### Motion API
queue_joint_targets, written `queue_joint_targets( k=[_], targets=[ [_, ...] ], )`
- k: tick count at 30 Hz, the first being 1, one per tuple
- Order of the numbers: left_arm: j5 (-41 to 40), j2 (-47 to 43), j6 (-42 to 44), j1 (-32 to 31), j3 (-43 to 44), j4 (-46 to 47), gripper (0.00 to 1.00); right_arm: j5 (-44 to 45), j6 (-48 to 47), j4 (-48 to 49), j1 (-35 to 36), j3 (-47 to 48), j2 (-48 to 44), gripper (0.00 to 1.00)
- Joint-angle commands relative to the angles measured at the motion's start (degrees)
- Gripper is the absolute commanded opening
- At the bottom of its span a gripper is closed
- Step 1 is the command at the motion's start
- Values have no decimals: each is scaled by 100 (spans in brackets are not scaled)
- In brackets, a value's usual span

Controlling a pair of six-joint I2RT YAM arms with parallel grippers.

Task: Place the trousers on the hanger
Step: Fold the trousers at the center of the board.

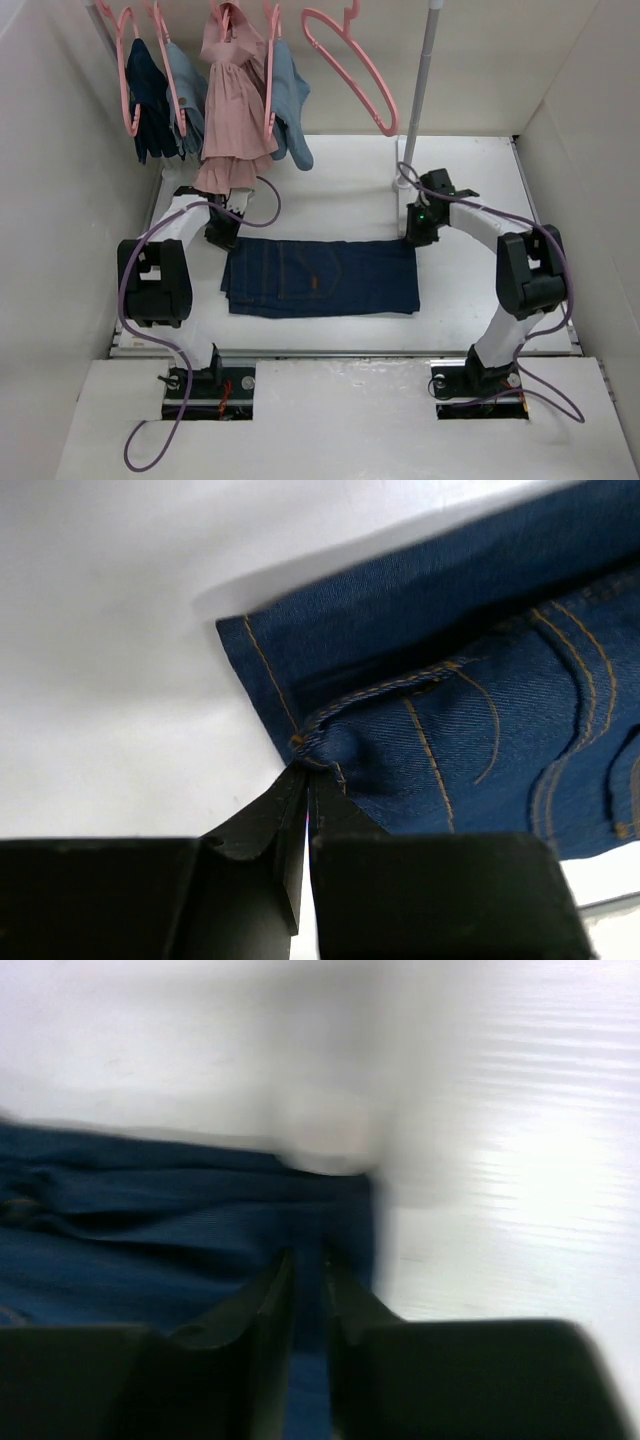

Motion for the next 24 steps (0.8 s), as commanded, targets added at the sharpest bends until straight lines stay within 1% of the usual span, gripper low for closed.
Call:
queue_joint_targets(
  k=[1,3,5,7,10,13,14,17,19,20,21,22,23,24],
  targets=[
    [-320,-439,309,7,-305,-178,0,6,551,496,-699,-224,-576,26],
    [-320,-439,309,7,-366,-177,0,-249,552,550,-980,-338,-578,49],
    [-320,-439,309,-46,-367,-177,0,-250,491,603,-982,-338,-517,57],
    [-250,-439,248,-98,-367,-124,0,-539,429,603,-982,-399,-385,62],
    [-197,-439,248,-151,-367,-124,0,-1136,367,1084,-982,-610,-218,64],
    [-197,-439,248,-152,-367,-124,0,-1618,367,1332,-929,-690,-165,65],
    [-249,-439,248,-152,-367,-124,0,-1716,367,1419,-929,-760,-165,69],
    [-250,-439,248,-152,-367,-124,0,-1770,472,1543,-929,-822,-86,69],
    [-250,-439,248,-152,-367,-124,0,-1770,526,1595,-929,-822,160,61],
    [-250,-439,248,-152,-419,-124,0,-1866,578,1657,-929,-822,213,53],
    [-250,-439,248,-152,-419,-124,0,-1928,639,1745,-929,-944,213,24],
    [-250,-439,248,-152,-419,-124,0,-1998,822,1963,-1007,-997,213,9],
    [-250,-439,248,-152,-489,-124,0,-2147,937,2070,-1060,-1059,213,0],
    [-337,-439,309,-152,-594,-124,0,-2270,1034,2201,-1191,-1233,83,0]
  ],
)
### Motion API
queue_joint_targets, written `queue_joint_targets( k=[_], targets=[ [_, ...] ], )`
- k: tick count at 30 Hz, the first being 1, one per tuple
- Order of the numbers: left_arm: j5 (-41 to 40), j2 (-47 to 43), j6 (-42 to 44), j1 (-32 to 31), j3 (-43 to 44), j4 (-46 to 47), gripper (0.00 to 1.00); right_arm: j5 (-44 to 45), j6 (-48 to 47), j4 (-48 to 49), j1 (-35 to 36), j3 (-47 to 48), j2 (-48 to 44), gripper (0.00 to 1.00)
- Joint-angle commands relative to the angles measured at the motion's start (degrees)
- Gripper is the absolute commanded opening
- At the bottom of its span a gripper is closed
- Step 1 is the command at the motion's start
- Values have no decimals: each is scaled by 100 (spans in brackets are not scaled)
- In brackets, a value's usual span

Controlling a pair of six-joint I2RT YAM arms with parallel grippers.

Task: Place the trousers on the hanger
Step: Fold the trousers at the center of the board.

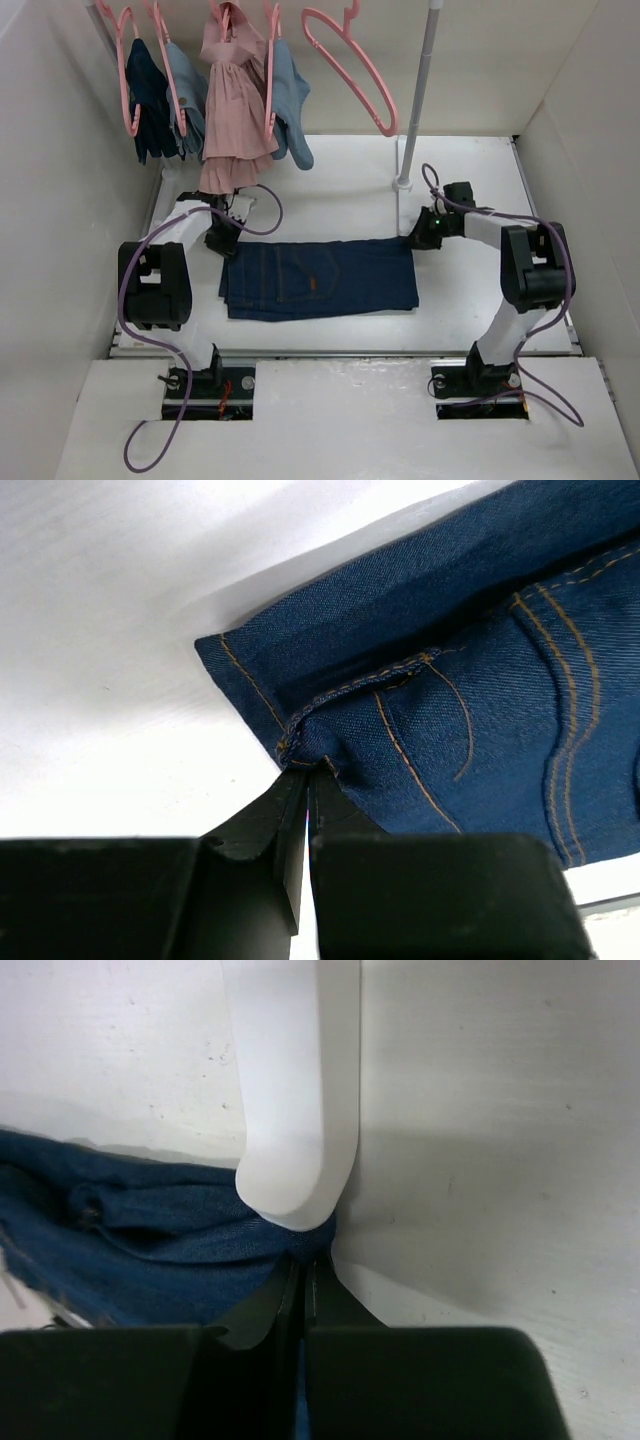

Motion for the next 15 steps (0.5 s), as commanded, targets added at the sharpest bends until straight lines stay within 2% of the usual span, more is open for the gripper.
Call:
queue_joint_targets(
  k=[1,4,5,8,11,15],
  targets=[
    [-132,-319,115,-27,-267,-139,0,-500,392,815,-218,-384,-345,0],
    [-404,-539,282,-27,-670,88,0,-476,612,1098,-402,-814,-1032,0],
    [-475,-592,282,-27,-776,150,0,-388,743,1378,-403,-955,-1591,0],
    [-528,-662,335,-27,-970,282,0,157,1112,1862,-403,-1430,-2428,0],
    [-528,-601,194,-27,-910,396,0,377,1184,1917,-455,-1493,-2484,0],
    [-528,-434,-96,-27,-506,519,0,378,1184,1917,-508,-1493,-1896,0]
  ],
)
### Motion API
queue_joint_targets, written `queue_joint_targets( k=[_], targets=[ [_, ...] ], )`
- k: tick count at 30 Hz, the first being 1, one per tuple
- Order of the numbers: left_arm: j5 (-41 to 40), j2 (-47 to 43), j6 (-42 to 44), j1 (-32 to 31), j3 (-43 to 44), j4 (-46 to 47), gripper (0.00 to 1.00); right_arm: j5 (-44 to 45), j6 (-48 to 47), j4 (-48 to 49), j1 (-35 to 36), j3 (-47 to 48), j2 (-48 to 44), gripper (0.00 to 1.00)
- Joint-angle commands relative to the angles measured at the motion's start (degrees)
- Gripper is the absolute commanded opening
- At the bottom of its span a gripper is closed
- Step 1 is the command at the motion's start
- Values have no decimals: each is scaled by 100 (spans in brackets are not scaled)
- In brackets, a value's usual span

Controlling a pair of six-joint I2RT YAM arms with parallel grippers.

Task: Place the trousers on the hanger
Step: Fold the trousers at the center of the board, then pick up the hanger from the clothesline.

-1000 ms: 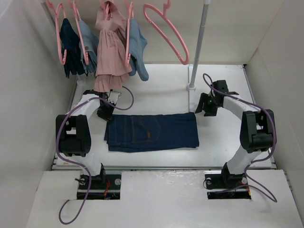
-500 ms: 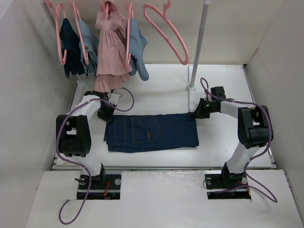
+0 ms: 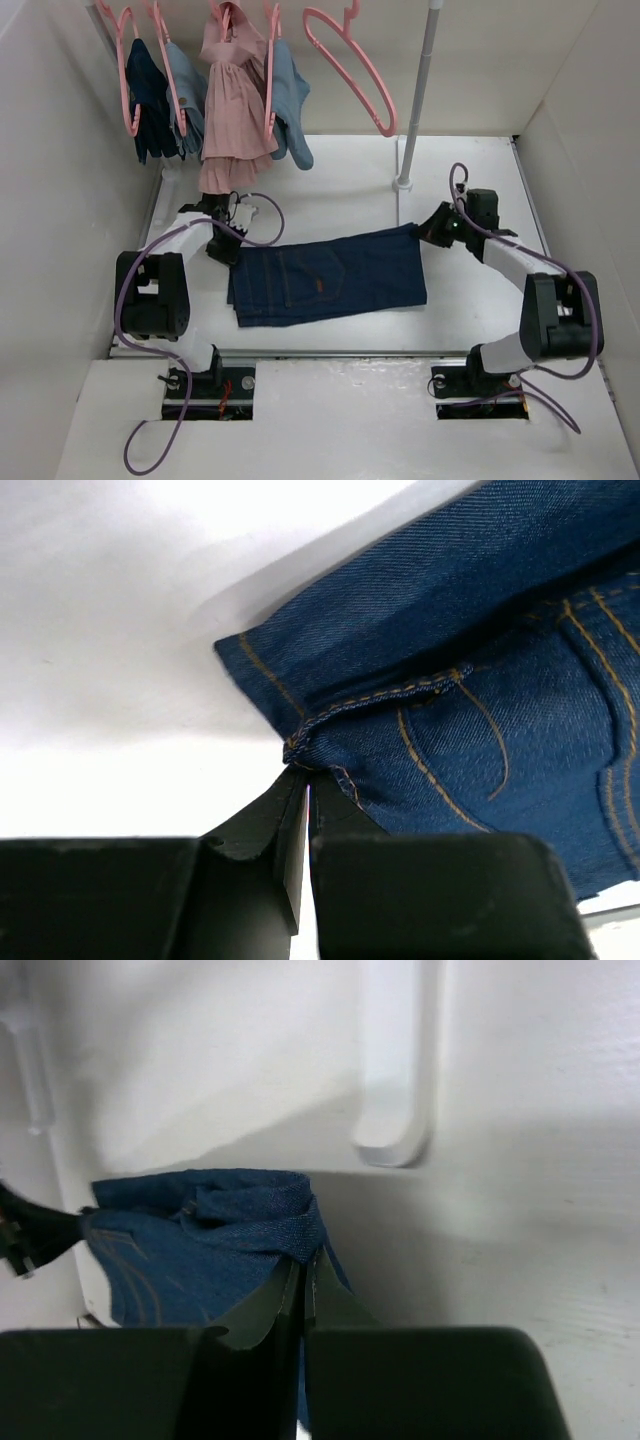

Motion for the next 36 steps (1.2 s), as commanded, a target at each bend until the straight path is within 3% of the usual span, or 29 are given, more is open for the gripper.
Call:
queue_joint_targets(
  k=[1,5,6,8,9,10,11,13,18,22,26,31,36],
  targets=[
    [-299,14,-201,47,441,80,0,428,120,404,-185,-33,401,0],
    [-210,67,-377,47,758,133,0,568,59,404,-185,90,455,3],
    [-158,6,-429,47,819,211,0,629,58,404,-185,151,455,24],
    [-105,66,-430,47,872,212,1,630,-134,229,-185,283,393,55],
    [-35,119,-430,-5,873,99,12,569,-231,115,-185,493,393,71],
    [18,181,-482,-5,925,11,27,568,-345,-51,-185,634,445,96],
    [18,233,-483,-6,925,-77,46,621,-590,-496,-185,774,446,100],
    [18,234,-535,-6,795,-78,52,1015,-785,-921,-115,1073,324,100],
    [-227,-397,-351,-6,452,-139,59,1832,-1153,-1713,78,1303,-1221,100],
    [-1349,-802,9,-111,74,-218,60,2834,-1620,-2258,753,1995,-2224,100],
    [-1975,-1198,431,-163,-366,-218,60,3117,-1945,-2504,1177,2778,-2586,100],
    [-2170,-1892,738,-365,-735,-271,60,2872,-2209,-2452,1669,4673,-1955,100],
    [-1987,-2885,1037,-506,-868,-500,60,2432,-2507,-2663,1950,6574,-102,100]
  ],
)
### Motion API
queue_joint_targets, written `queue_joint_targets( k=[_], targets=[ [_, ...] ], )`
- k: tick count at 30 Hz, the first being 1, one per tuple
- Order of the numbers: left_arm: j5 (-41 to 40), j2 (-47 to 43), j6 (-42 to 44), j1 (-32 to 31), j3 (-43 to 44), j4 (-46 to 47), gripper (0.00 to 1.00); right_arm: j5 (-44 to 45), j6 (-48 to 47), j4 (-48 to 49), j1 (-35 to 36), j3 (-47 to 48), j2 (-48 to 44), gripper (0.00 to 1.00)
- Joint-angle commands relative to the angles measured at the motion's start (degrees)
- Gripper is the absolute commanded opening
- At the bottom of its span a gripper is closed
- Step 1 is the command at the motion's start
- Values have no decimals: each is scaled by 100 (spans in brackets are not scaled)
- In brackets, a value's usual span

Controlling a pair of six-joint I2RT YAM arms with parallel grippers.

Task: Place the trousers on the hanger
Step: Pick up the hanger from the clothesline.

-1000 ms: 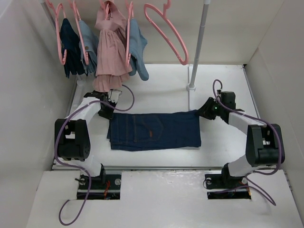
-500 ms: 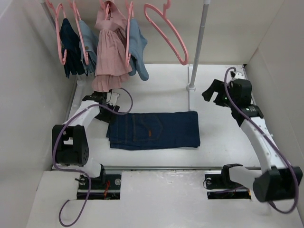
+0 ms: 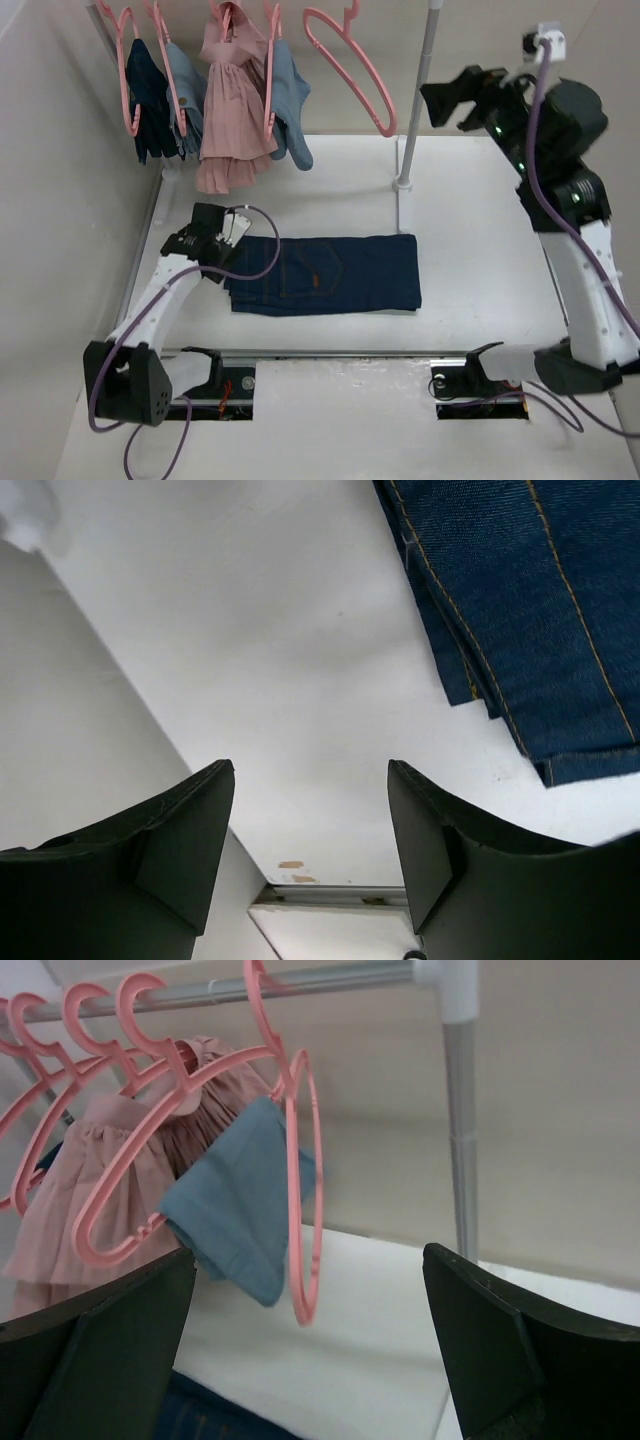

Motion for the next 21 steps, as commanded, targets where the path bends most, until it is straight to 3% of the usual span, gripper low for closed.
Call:
queue_joint_targets(
  k=[1,9,15,18,19,21],
  targets=[
    [29,-632,360,-93,44,-270,60,-224,-410,-281,318,816,1117,100],
    [610,-1108,151,-94,632,-605,63,390,-533,422,521,2198,2780,100],
    [786,-1056,18,-94,826,-657,63,-92,-533,766,574,2445,3343,96],
    [786,-1055,-34,-94,879,-657,63,-215,-533,1019,627,2226,3405,67],
    [786,-1055,-35,-94,940,-657,63,-215,-533,1116,688,2025,3327,48],
    [855,-1117,-35,-94,1002,-657,63,-215,-533,1310,750,1883,3273,36]
  ],
)
